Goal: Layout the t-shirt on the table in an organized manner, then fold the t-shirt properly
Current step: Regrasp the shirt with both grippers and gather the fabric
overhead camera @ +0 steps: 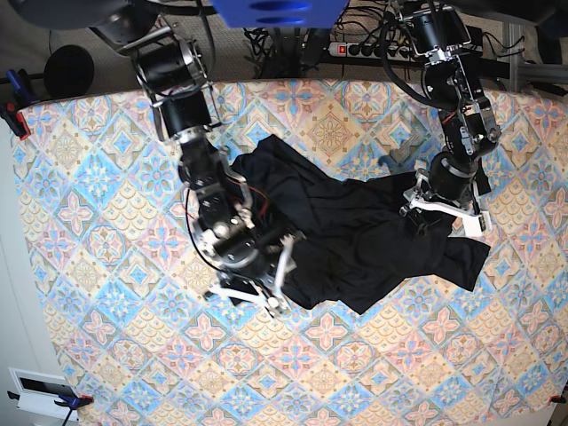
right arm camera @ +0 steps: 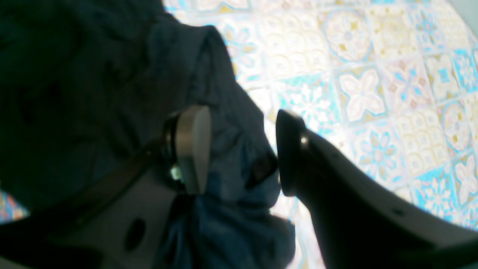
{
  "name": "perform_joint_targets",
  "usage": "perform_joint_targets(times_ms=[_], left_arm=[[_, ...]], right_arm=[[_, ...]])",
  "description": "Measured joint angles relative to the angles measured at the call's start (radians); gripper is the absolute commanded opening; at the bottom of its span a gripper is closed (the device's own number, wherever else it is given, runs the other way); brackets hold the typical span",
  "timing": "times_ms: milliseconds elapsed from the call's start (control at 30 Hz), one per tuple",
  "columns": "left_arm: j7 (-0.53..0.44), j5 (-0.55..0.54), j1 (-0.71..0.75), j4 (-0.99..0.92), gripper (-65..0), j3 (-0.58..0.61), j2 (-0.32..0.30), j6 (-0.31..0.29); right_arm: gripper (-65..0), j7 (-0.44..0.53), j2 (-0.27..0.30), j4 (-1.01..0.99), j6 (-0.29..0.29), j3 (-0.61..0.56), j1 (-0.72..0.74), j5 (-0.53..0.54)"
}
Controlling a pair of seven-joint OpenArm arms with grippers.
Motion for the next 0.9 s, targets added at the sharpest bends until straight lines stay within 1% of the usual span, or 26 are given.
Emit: perform_joint_targets(times_ms=[67,167,200,233,333,500,600,733,833,900], left_arm=[[-0.002,-0.001,-0.003,0.0,-37.1,0.0,0.0,-0.004],[0.001,-0.001,0.0,0.0,-37.0,0.0,-0.008,-0.004],[0.003,-0.001,0.001,-0.001,-36.9,-0.001,-0.018,0.0],[-0.001,0.0,0.0,-0.001,-36.9,-0.003,-0.025,0.0],[-0.006,-0.001,-0.002,-0.001,-36.9,-0.006,-0.024,0.0],[-0.006,-0.002,0.015,-0.001,-36.9,-0.003,-0.023,-0.002],[-0.004,-0.001,0.022,-0.001,-36.9,-0.004,-0.025,0.0],[-0.004,-0.002,0.018,-0.001,-36.9,-0.004,-0.022,-0.001],[-0.004,-0.001,0.019,-0.001,-36.9,-0.004,-0.023,0.0],[-0.003,-0.001,0.02,-0.001,-36.9,-0.004,-0.022,0.0]], right_arm=[[-37.3,0.065,-0.055,-0.072,0.011,-0.031,0.013,0.016],[-37.3,0.095,-0.086,-0.19,0.038,-0.062,0.048,0.041],[-37.3,0.118,-0.085,-0.232,0.036,-0.06,0.071,0.039],[-37.3,0.149,-0.08,-0.273,0.021,-0.054,0.098,0.03],[-37.3,0.255,-0.052,-0.378,-0.004,-0.037,0.146,0.006],[-37.3,0.409,-0.076,-0.581,0.027,-0.042,0.159,0.03],[-37.3,0.484,-0.071,-0.685,0.018,-0.041,0.196,0.027],[-37.3,0.554,-0.062,-0.748,0.003,-0.035,0.214,0.024],[-37.3,0.561,-0.069,-0.755,0.019,-0.039,0.209,0.027],[-37.3,0.567,-0.073,-0.755,0.018,-0.039,0.212,0.027]])
